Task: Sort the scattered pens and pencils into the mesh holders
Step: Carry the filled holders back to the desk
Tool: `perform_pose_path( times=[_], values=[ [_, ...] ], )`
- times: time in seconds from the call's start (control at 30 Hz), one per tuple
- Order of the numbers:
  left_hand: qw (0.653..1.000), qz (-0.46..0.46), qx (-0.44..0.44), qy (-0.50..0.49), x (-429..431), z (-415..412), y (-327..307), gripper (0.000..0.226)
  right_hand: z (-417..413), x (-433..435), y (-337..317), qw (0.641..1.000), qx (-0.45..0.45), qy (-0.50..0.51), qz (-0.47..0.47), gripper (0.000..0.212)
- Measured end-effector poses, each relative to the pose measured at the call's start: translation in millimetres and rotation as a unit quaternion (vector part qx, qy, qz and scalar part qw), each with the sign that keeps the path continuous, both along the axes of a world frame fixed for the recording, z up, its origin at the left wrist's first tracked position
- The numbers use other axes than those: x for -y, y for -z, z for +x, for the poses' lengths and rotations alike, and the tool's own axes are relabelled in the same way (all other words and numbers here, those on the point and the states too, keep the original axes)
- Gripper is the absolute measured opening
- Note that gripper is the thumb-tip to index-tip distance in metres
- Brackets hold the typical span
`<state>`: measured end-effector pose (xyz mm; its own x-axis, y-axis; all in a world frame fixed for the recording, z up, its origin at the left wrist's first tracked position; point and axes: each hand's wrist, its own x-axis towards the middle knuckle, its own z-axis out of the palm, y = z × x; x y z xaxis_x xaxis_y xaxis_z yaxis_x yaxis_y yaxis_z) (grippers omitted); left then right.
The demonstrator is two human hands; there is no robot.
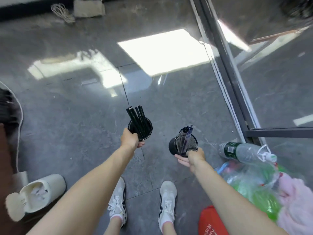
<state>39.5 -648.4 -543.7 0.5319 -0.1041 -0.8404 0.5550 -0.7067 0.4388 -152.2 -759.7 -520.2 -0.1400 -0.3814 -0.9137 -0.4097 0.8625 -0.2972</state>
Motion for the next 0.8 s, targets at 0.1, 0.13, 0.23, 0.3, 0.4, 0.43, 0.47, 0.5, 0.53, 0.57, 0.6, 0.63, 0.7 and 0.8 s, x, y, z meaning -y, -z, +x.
perform_pose_path(
  times=[0.1,0.13,0.23,0.3,0.4,0.43,0.47,0.5,0.53,0.57,0.6,0.63,0.7,0.8],
  values=[
    [1.0,-0.012,0.01,-0.025,-9,9,-107,0.042,30,4,-99,0.999,0.041,-0.018,0.007,0.047],
    [0.999,-0.02,0.014,-0.03,-13,12,-144,0.042,41,4,-136,0.998,0.057,-0.023,0.004,0.047],
    [0.999,-0.022,0.034,-0.026,-29,12,-245,0.039,66,-3,-227,0.996,0.085,-0.024,-0.003,0.055],
    [0.997,-0.034,0.053,-0.035,-50,5,-308,0.041,78,-15,-283,0.994,0.097,-0.05,-0.011,0.064],
    [0.993,-0.056,0.057,-0.086,-75,1,-385,0.037,96,-28,-360,0.986,0.132,-0.102,-0.017,0.066],
    [0.991,-0.063,0.056,-0.108,-83,1,-408,0.034,101,-34,-381,0.982,0.132,-0.132,-0.024,0.063],
    [0.988,-0.072,0.052,-0.129,-91,0,-428,0.031,106,-40,-398,0.979,0.125,-0.16,-0.035,0.06],
    [0.985,-0.079,0.051,-0.145,-100,0,-443,0.03,111,-46,-412,0.974,0.121,-0.187,-0.042,0.056],
    [0.981,-0.088,0.054,-0.162,-110,2,-460,0.029,120,-53,-427,0.966,0.128,-0.219,-0.041,0.051],
    [0.977,-0.099,0.062,-0.181,-120,4,-473,0.029,128,-61,-440,0.96,0.133,-0.242,-0.043,0.047],
    [0.972,-0.108,0.073,-0.197,-133,5,-486,0.028,137,-69,-454,0.953,0.138,-0.264,-0.052,0.045],
    [0.967,-0.106,0.088,-0.213,-146,8,-495,0.029,147,-79,-470,0.946,0.138,-0.286,-0.064,0.043],
    [0.957,-0.103,0.118,-0.244,-185,11,-515,0.037,171,-109,-500,0.925,0.158,-0.339,-0.073,0.04],
    [0.945,-0.106,0.142,-0.274,-226,15,-539,0.036,197,-142,-528,0.902,0.185,-0.381,-0.078,0.034]
  ],
)
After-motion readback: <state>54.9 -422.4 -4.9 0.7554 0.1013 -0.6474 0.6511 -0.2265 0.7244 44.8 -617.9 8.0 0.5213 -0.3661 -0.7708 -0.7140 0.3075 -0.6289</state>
